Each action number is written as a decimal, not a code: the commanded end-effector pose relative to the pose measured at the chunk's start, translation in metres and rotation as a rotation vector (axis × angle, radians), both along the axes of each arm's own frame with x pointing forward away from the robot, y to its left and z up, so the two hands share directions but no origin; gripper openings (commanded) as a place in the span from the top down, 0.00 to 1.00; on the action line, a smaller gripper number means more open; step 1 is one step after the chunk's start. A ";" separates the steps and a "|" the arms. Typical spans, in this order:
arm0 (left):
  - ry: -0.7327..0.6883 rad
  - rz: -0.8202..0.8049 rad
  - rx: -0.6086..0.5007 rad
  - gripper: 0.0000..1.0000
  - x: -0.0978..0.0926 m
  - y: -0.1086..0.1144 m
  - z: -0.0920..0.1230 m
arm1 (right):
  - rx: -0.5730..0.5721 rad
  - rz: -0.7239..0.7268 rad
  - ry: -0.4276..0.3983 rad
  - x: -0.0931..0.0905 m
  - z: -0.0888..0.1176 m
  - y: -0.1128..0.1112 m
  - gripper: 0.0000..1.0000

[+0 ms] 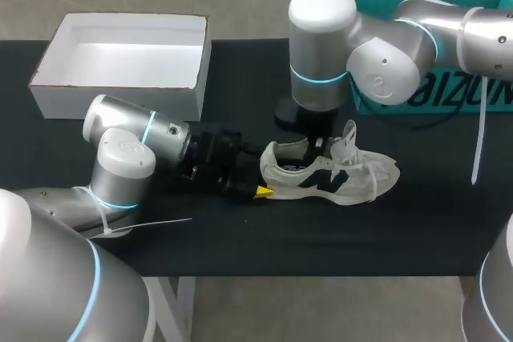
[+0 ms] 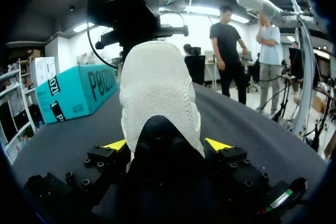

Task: Take the shoe out of the shoebox, open the shoe tongue, remove and reinsert the insole, then place the shoe into the shoebox

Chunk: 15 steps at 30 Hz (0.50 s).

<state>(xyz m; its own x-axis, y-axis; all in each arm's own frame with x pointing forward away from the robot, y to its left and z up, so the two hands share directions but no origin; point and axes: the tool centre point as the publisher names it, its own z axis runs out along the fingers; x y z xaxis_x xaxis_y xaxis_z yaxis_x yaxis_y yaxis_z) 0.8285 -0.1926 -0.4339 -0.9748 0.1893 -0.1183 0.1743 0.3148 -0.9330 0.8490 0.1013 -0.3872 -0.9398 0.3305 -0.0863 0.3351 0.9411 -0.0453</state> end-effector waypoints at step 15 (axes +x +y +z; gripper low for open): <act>-0.001 0.000 0.002 1.00 -0.001 -0.001 -0.003 | 0.000 0.007 0.023 0.002 -0.012 0.002 0.63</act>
